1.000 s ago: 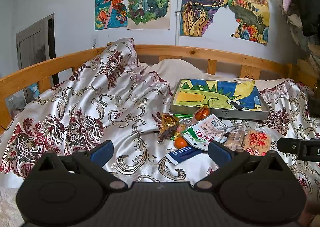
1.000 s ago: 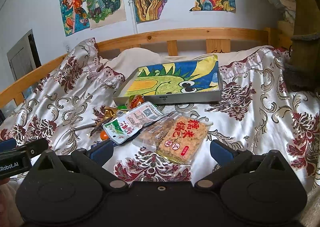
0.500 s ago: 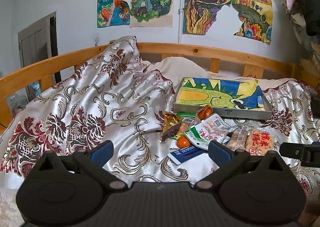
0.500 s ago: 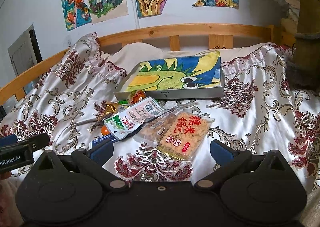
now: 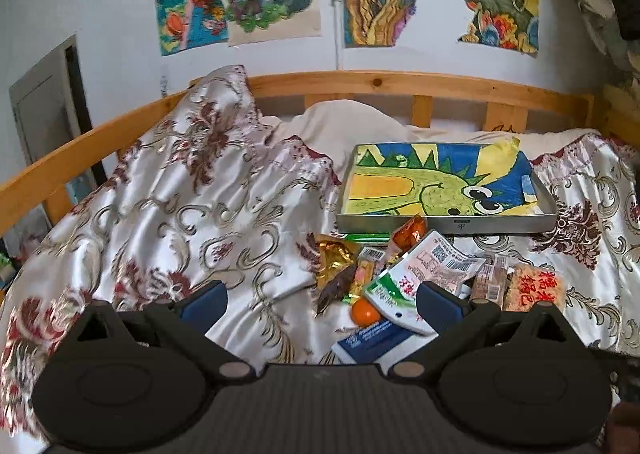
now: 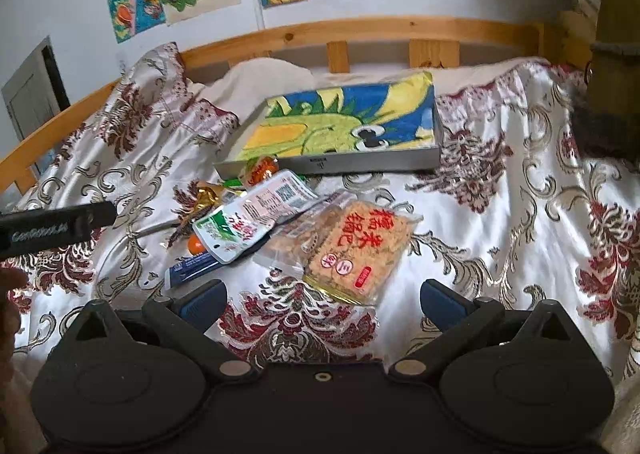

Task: Organize snacks
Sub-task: 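Lower the right tool onto the rice-cake bag while the left tool approaches the clear bar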

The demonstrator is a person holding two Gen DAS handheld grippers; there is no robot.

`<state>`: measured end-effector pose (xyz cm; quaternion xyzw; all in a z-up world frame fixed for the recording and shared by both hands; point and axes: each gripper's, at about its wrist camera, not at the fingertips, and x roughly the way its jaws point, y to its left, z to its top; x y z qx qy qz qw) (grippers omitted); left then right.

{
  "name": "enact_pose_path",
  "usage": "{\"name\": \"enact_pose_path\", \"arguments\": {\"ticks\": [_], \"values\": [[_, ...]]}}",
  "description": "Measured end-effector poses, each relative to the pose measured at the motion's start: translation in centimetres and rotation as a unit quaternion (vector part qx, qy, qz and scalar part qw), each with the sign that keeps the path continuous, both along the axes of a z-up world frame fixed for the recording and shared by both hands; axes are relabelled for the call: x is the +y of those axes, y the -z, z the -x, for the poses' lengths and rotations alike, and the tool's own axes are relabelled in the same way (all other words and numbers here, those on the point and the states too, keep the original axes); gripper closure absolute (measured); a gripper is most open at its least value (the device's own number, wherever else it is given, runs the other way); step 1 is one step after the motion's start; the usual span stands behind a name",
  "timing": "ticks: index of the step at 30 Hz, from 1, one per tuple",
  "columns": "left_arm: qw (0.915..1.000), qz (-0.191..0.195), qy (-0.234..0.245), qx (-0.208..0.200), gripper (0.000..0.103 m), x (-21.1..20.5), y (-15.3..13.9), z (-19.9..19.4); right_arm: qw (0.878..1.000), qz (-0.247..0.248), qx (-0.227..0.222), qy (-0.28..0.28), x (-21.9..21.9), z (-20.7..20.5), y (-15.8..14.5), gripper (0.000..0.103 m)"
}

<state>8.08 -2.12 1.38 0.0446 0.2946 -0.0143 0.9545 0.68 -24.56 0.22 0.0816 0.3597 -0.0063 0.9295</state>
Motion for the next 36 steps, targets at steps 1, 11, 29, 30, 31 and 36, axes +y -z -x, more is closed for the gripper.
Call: {"name": "enact_pose_path", "arguments": {"ticks": [1,11,29,30,31,36], "values": [[1.0,0.002,-0.001,0.0,0.001,-0.2,0.0,-0.4,1.0,-0.001,0.003,0.002,-0.1,-0.2,0.0,0.001],[0.9993,0.011,0.005,0.036,0.001,-2.2,2.3,-6.2,1.0,0.003,0.007,0.011,-2.1,-4.1,-0.9,0.001],[0.9675,0.095,0.208,0.108,0.001,-6.6,7.8,-11.0,0.995,-0.011,0.094,0.004,-7.5,-12.5,2.8,0.001],[0.9642,0.099,0.217,0.116,0.001,-6.7,8.2,-11.0,0.995,-0.016,0.099,0.003,-7.8,-12.8,2.9,0.001],[0.9617,0.101,0.222,0.124,0.001,-6.8,8.5,-11.0,0.994,-0.026,0.105,0.002,-8.0,-13.2,3.0,0.001],[0.9548,0.104,0.24,0.142,0.001,-7.0,9.5,-11.0,0.984,-0.1,0.149,-0.001,-9.5,-15.2,4.6,0.001]]}}
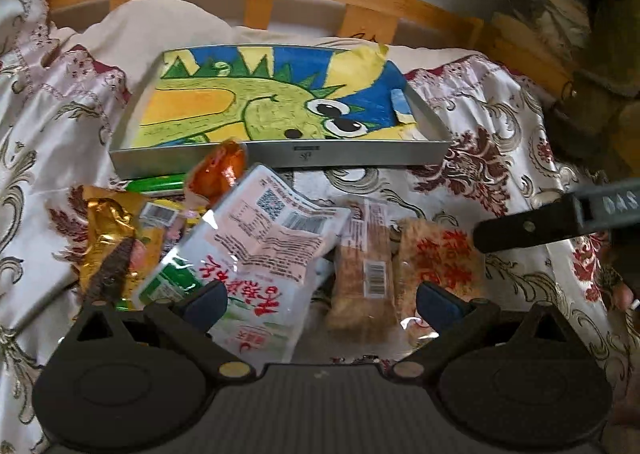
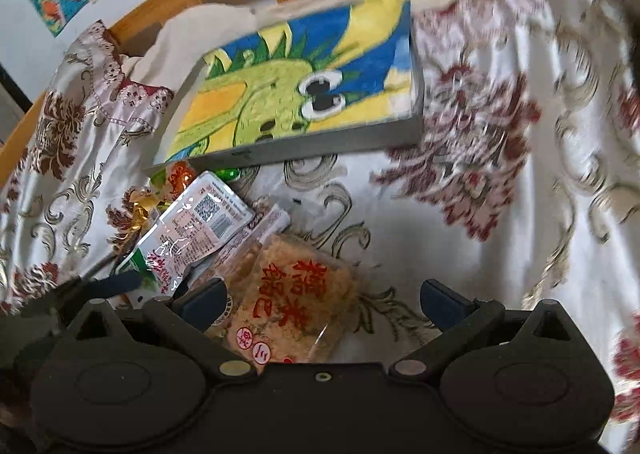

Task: Organize snacks
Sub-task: 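Lower the right tool onto the rice-cake bag while the left tool approaches the clear bar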

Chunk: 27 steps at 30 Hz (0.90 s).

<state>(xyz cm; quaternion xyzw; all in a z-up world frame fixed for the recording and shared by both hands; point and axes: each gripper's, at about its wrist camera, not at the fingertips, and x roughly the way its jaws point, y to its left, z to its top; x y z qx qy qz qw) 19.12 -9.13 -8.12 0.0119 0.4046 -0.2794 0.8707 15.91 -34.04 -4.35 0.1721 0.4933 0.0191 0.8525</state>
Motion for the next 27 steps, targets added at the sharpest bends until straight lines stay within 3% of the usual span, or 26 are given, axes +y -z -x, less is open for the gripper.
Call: {"name": "enact_pose_path", "arguments": {"ticks": [11,16,20,25,27], "values": [[0.995,0.014,0.098,-0.018,0.005,-1.7,-0.3,1.0,0.989,-0.132,0.054,0.031,-1.4,-0.8,2.7,0.001],[0.9951,0.013,0.098,-0.003,0.01,-1.8,0.4,0.4,0.984,-0.157,0.061,0.055,-1.8,-1.0,3.6,0.003],[0.9959,0.028,0.085,0.015,0.014,-1.5,0.8,-0.4,0.98,-0.175,0.063,0.063,-2.1,-1.1,4.0,0.01],[0.9975,0.022,0.058,0.034,0.031,-1.5,1.1,-1.4,0.979,-0.18,0.071,0.061,-1.7,-1.2,4.5,0.014],[0.9982,0.007,0.052,0.03,0.038,-1.7,1.1,-1.4,0.98,-0.176,0.075,0.061,-1.4,-1.3,4.6,0.021]]}}
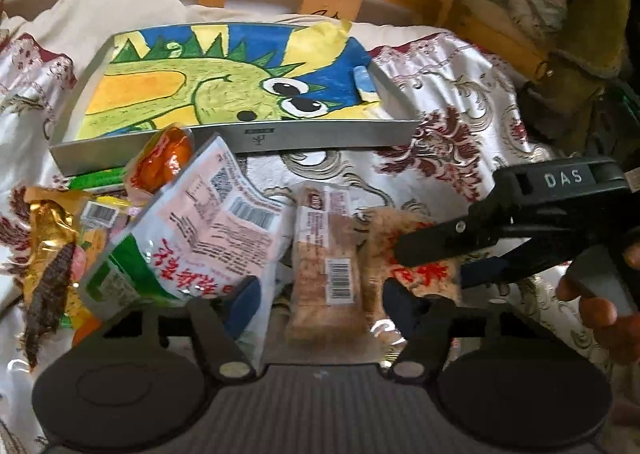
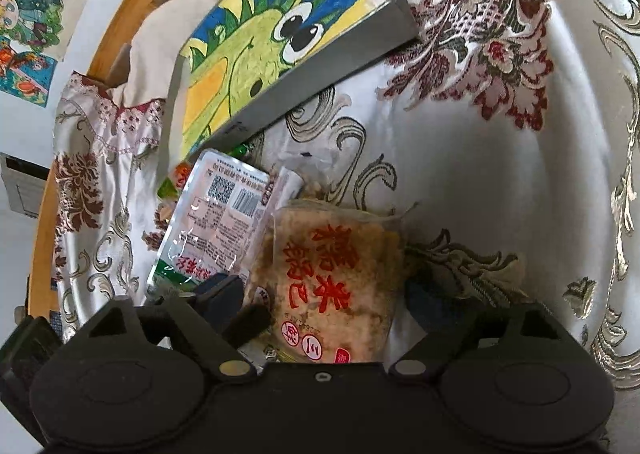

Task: Organize snacks
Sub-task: 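Lower the right tool onto the rice-cake bag while the left tool approaches the clear bar, then close the right tool on the rice-cake bag while the left tool grasps the clear bar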

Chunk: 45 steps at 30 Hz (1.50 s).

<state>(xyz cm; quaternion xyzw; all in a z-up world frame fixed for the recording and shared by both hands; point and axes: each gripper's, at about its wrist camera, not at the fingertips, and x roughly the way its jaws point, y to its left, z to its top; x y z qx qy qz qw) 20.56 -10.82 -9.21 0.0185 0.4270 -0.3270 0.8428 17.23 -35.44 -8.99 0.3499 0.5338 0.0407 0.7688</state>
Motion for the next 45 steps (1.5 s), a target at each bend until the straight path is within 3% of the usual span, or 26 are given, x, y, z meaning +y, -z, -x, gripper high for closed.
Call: {"name": "enact_pose_path", "arguments": {"ticks": [2,4,6,7,18,21,23,25,30,32,34,41,45], "values": [[0.9998,-0.017,0.001,-0.004,0.048,-0.3,0.0,0.2,1.0,0.004,0.001,-0.001,0.2,0.0,-0.1,0.029],[0.9998,-0.018,0.003,0.005,0.061,-0.3,-0.1,0.2,1.0,0.012,0.0,-0.003,0.2,0.1,-0.3,0.045],[0.9997,-0.015,-0.005,0.017,0.062,-0.3,-0.1,0.2,1.0,0.024,0.002,0.0,0.1,0.1,-0.4,0.059],[0.9996,-0.017,-0.008,0.021,0.062,-0.3,-0.1,0.3,1.0,0.025,0.003,0.001,-0.1,0.1,-0.3,0.061],[0.9959,-0.04,-0.047,0.066,0.061,1.4,-0.5,2.7,1.0,0.009,-0.004,-0.02,0.1,0.4,-0.5,0.067],[0.9957,-0.047,-0.05,0.062,0.057,1.3,-0.3,2.5,1.0,0.001,-0.001,-0.021,0.2,0.3,-0.1,0.06],[0.9966,-0.042,-0.049,0.05,0.05,1.2,-0.6,2.3,1.0,-0.005,0.001,-0.015,0.1,0.2,0.2,0.058],[0.9975,-0.043,-0.046,0.03,0.041,0.9,-0.9,2.1,1.0,-0.017,0.0,-0.009,0.0,0.2,0.4,0.049],[0.998,-0.058,-0.024,0.01,0.048,-0.3,-0.2,1.6,1.0,-0.019,-0.002,-0.008,0.4,-0.1,0.7,0.043],[0.9976,-0.066,-0.02,0.007,0.055,-0.5,-0.1,1.9,1.0,-0.013,-0.001,-0.007,0.6,-0.1,0.5,0.048],[0.9973,-0.069,-0.021,0.013,0.061,-0.3,-0.3,2.0,1.0,0.001,-0.003,-0.009,0.6,0.0,0.2,0.064],[0.9933,-0.068,-0.071,0.061,0.062,1.8,-0.7,2.2,0.995,0.036,-0.064,-0.065,2.3,0.8,-2.5,0.079],[0.9914,-0.077,-0.081,0.068,0.062,2.2,-0.5,2.3,0.988,0.059,-0.093,-0.106,3.6,0.9,-3.3,0.076]]}}
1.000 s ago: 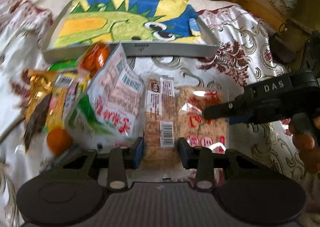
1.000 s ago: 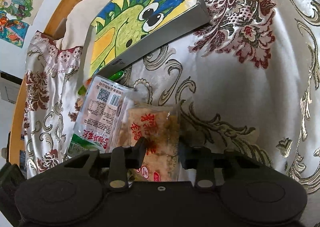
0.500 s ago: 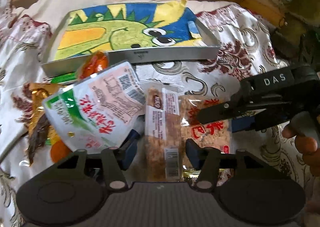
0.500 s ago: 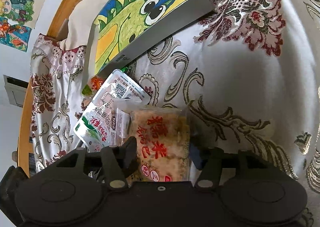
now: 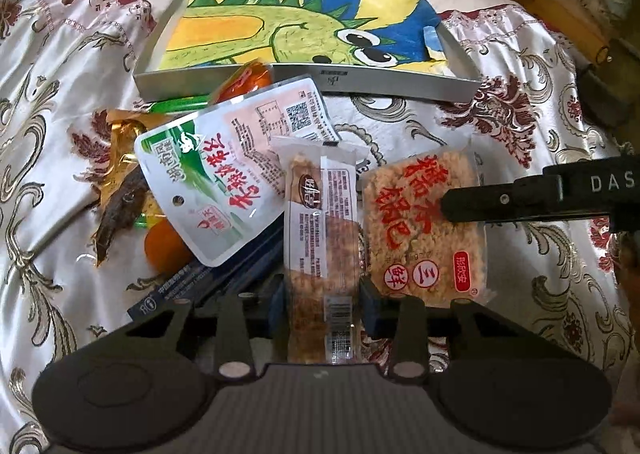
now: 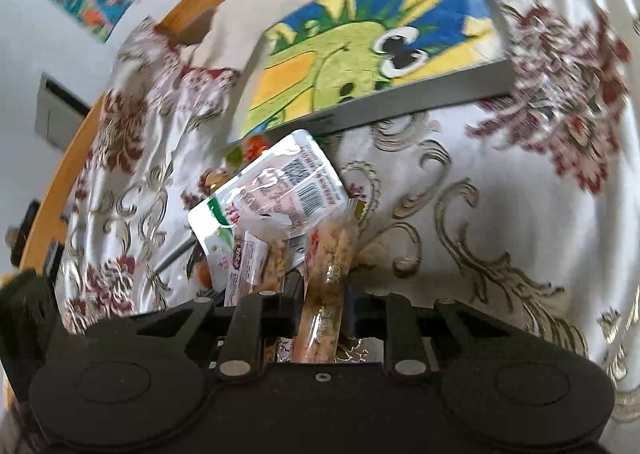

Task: Organize snacks
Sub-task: 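Close the right tool on the rice-cake bag while the left tool grasps the clear bar, then carry both snacks to the dinosaur tray and lower them onto it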

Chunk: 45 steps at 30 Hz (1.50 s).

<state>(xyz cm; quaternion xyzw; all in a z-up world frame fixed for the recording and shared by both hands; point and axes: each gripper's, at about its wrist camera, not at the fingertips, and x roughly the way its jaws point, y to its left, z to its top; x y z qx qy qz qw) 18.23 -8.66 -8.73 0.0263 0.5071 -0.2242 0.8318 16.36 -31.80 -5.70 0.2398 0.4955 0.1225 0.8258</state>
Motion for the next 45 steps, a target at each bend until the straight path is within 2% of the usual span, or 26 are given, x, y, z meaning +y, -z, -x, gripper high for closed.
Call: {"name": "enact_pose_path", "arguments": {"ticks": [4,8,11,15,17,18,22,24,28,33,39,45], "values": [[0.9999,-0.009,0.008,-0.004,0.06,-0.4,0.2,0.0,1.0,0.003,0.009,-0.005,0.6,-0.4,1.1,0.069],[1.0,-0.003,0.005,0.0,0.059,-0.3,0.4,-0.2,0.999,-0.03,0.027,0.003,0.5,-0.6,2.1,0.068],[1.0,0.002,0.003,0.003,0.059,-0.2,0.4,-0.3,0.999,-0.051,0.018,0.0,0.6,-0.5,1.8,0.068],[1.0,0.0,0.003,0.004,0.059,-0.3,0.5,-0.3,0.999,-0.047,0.019,-0.009,1.0,-0.6,1.7,0.068],[1.0,-0.004,0.003,0.002,0.059,-0.5,0.4,-0.2,0.999,-0.042,0.027,-0.011,1.3,-0.7,2.0,0.07],[1.0,-0.005,0.003,0.002,0.06,-0.5,0.4,-0.2,0.999,-0.036,0.03,-0.013,1.5,-0.8,2.1,0.08],[1.0,-0.007,0.001,0.0,0.062,-0.6,0.1,0.0,0.999,0.001,0.021,-0.027,2.3,-0.6,1.4,0.083],[0.9999,0.009,-0.004,0.011,0.062,-0.3,-0.1,0.1,0.999,0.017,0.009,-0.031,2.3,-0.3,0.7,0.083],[0.9967,0.069,-0.015,0.039,0.063,0.5,-0.7,0.0,0.999,0.022,-0.016,-0.02,1.2,0.6,-1.1,0.083],[0.9946,0.093,-0.016,0.044,0.063,0.4,-1.0,0.3,0.999,0.029,-0.032,0.016,-0.4,1.1,-1.9,0.083],[0.9936,0.112,-0.012,0.002,0.063,0.8,-2.4,0.0,0.994,0.008,-0.097,0.048,-2.0,1.5,-3.7,0.083],[0.9891,0.139,-0.031,-0.038,0.063,1.0,-3.7,-2.3,0.987,0.028,-0.142,0.069,-2.2,1.0,-4.1,0.083]]}}
